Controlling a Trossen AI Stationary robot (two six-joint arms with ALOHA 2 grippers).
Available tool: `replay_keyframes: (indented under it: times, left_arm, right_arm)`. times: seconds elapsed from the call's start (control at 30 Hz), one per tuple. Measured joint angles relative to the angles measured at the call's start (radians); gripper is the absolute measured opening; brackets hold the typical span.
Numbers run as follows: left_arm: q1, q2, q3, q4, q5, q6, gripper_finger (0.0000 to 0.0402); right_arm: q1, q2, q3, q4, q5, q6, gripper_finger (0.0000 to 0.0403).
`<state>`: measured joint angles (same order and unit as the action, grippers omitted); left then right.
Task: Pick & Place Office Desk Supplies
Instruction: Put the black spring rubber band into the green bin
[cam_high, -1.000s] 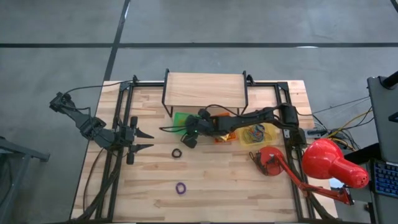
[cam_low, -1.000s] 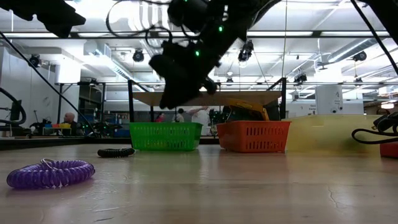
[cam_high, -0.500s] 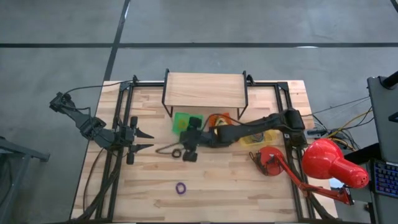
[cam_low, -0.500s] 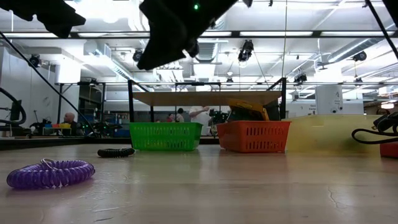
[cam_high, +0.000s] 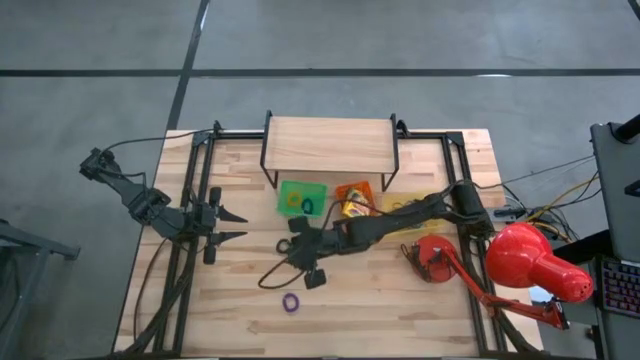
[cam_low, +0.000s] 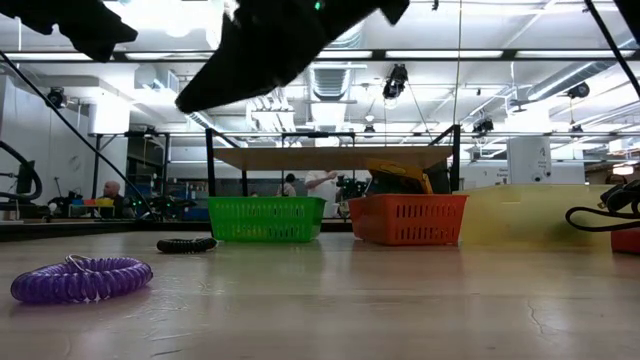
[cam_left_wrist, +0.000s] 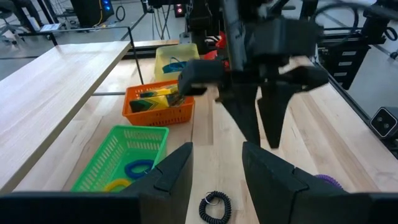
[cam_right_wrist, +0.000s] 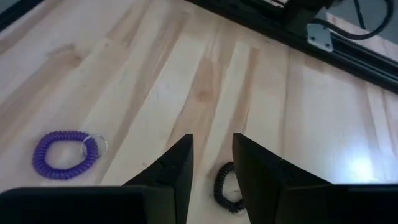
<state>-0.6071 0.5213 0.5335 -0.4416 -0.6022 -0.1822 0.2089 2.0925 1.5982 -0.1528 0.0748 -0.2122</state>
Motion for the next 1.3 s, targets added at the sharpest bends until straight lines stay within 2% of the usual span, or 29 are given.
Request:
replay_keyframes:
  times: [0.4,0.6,0.8,1.3]
  left_arm:
    - [0.000,0.000,0.000,-0.007,0.000,0.000,0.0141]
    - [0.000,0.000,0.000,-0.008,0.000,0.000,0.0141]
    - [0.000,0.000,0.000,-0.008,0.000,0.000,0.0141]
    - [0.000,0.000,0.000,-0.013,0.000,0.000,0.0141]
  right_arm:
    - [-0.013,0.101,-0.001,0.091,0.003,-0.024,0.0112]
    - [-0.028,0.151,-0.001,0.133,0.003,0.098,0.0119]
    - [-0.045,0.200,-0.002,0.138,0.006,0.105,0.0119]
    - [-0.045,0.216,-0.002,0.132,0.000,0.166,0.0119]
